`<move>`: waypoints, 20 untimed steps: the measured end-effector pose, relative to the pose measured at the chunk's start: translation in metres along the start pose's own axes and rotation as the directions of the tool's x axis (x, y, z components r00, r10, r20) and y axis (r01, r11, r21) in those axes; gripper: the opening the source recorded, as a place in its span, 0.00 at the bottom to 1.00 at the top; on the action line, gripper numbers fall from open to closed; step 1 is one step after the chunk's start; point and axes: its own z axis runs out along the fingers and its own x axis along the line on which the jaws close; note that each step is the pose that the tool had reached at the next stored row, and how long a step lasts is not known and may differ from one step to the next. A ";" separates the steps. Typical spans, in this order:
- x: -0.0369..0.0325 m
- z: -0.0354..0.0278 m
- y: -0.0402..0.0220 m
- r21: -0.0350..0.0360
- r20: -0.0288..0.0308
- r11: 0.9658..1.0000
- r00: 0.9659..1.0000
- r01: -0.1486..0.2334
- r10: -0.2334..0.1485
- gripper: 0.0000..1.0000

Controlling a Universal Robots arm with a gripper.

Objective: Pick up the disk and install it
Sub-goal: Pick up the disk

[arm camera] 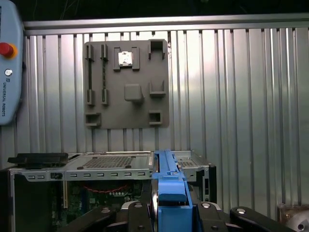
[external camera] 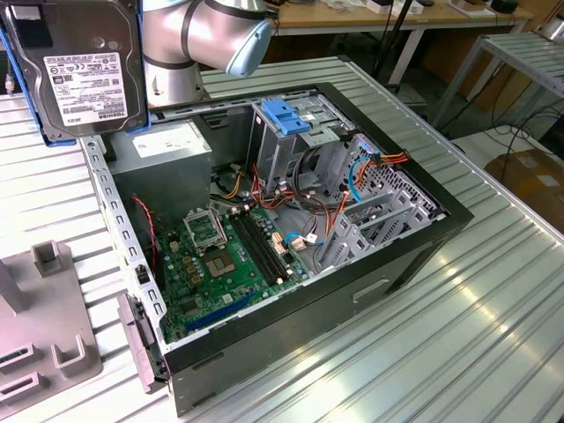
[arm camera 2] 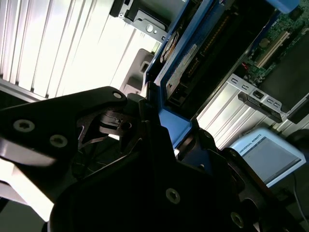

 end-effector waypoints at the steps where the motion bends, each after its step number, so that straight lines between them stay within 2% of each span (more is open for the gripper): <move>1: 0.0000 0.0001 -0.0009 0.000 0.000 1.000 1.000 0.000 0.000 0.37; 8: -0.0003 0.0007 -0.0072 0.000 0.000 1.000 1.000 0.000 0.000 0.37; 16: -0.0008 0.0022 -0.0199 0.000 -0.001 1.000 1.000 -0.002 0.002 0.37; 20: -0.0005 0.0029 -0.0226 0.000 -0.001 1.000 1.000 -0.002 0.002 0.37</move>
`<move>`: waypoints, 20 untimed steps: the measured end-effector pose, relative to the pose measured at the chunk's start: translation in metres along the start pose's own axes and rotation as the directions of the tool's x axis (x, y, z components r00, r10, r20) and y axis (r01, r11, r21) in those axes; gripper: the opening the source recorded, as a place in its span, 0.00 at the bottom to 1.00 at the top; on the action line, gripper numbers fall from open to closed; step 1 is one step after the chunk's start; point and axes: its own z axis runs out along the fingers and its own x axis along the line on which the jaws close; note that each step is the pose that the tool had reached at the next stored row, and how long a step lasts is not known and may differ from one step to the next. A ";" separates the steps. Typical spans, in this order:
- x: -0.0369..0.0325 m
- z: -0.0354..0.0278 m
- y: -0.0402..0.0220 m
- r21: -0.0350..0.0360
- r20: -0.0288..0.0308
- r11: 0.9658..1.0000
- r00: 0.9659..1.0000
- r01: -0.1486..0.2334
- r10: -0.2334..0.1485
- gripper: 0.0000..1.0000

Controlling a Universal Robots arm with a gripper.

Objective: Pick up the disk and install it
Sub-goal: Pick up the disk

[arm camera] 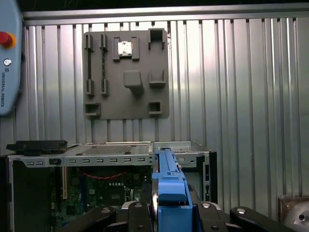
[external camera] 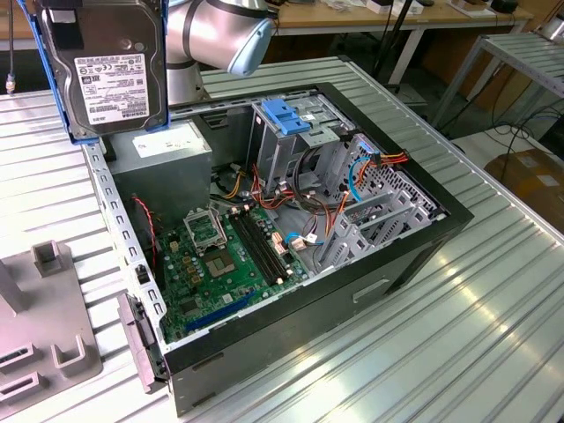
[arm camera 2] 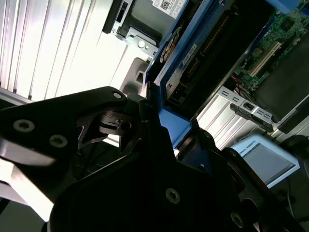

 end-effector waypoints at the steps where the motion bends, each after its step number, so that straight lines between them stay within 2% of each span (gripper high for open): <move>1: 0.0003 0.0002 -0.0006 0.000 0.000 1.000 1.000 0.000 0.000 0.37; 9: 0.0038 0.0023 -0.0052 0.000 0.000 1.000 1.000 -0.003 0.003 0.37; 13: 0.0049 0.0036 -0.0134 0.000 -0.003 1.000 1.000 -0.006 0.006 0.37; 20: 0.0068 0.0052 -0.0214 0.000 -0.009 1.000 1.000 -0.010 0.010 0.37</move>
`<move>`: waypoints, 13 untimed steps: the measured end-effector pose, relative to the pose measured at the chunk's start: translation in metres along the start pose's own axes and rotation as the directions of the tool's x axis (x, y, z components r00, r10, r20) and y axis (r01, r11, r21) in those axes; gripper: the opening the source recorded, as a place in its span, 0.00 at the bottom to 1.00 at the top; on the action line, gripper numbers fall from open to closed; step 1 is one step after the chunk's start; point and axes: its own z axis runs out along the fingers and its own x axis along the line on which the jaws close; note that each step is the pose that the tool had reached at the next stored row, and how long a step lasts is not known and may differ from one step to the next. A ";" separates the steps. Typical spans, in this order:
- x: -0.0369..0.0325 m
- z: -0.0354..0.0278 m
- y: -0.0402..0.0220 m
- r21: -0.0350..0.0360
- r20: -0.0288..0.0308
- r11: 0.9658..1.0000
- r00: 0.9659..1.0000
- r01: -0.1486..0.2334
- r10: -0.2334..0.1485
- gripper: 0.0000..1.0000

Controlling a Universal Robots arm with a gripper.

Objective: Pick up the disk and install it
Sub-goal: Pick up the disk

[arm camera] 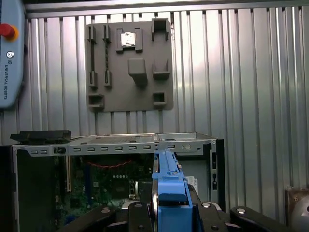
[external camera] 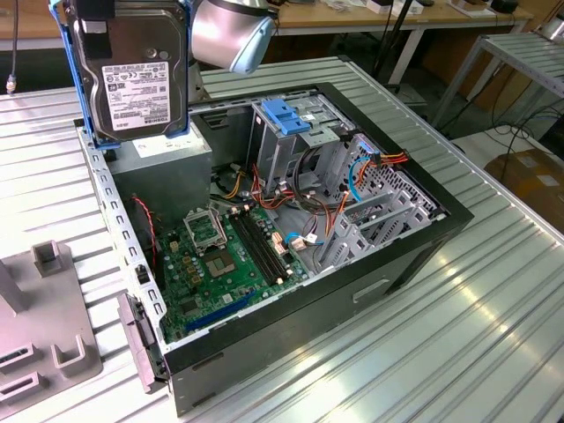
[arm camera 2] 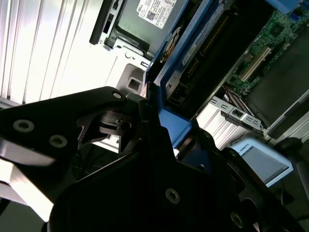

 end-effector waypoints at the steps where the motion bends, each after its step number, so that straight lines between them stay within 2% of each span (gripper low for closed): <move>1: 0.0002 0.0002 -0.0012 0.000 -0.001 1.000 1.000 0.000 0.000 0.37; 5: 0.0012 0.0016 -0.0097 0.000 -0.004 1.000 1.000 -0.002 0.002 0.37; 13: 0.0021 0.0032 -0.0179 0.000 -0.008 1.000 1.000 -0.004 0.004 0.37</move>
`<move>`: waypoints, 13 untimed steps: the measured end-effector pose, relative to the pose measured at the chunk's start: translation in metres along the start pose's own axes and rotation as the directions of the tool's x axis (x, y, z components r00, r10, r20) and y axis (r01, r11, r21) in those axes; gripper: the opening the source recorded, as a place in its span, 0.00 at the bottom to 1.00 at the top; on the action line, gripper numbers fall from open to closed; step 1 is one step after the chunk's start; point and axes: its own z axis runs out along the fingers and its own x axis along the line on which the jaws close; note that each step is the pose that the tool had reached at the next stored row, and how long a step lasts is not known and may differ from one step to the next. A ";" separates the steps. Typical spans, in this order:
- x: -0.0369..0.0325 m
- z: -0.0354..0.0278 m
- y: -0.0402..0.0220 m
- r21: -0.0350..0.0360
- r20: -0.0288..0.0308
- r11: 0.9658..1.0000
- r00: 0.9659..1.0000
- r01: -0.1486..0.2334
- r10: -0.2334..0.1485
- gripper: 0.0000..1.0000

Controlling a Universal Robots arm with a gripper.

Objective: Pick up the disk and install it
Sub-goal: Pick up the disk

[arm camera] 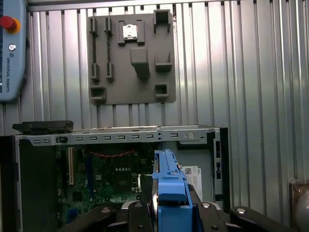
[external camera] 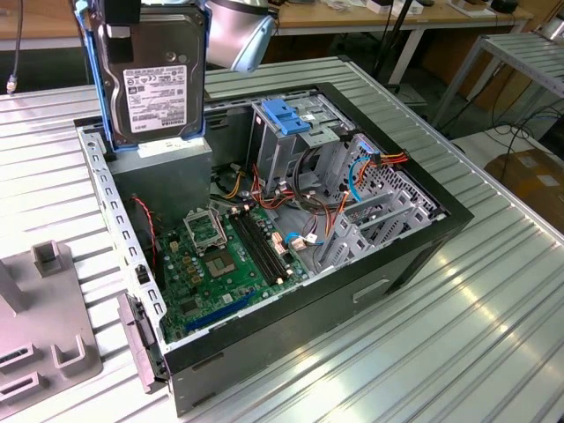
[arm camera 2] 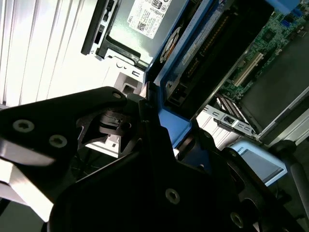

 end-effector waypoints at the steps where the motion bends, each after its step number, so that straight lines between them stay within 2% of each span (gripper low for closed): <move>1: 0.0002 0.0003 -0.0014 0.000 0.000 1.000 1.000 0.000 0.000 0.37; 13: 0.0018 0.0039 -0.0179 0.000 -0.003 1.000 1.000 -0.004 0.004 0.37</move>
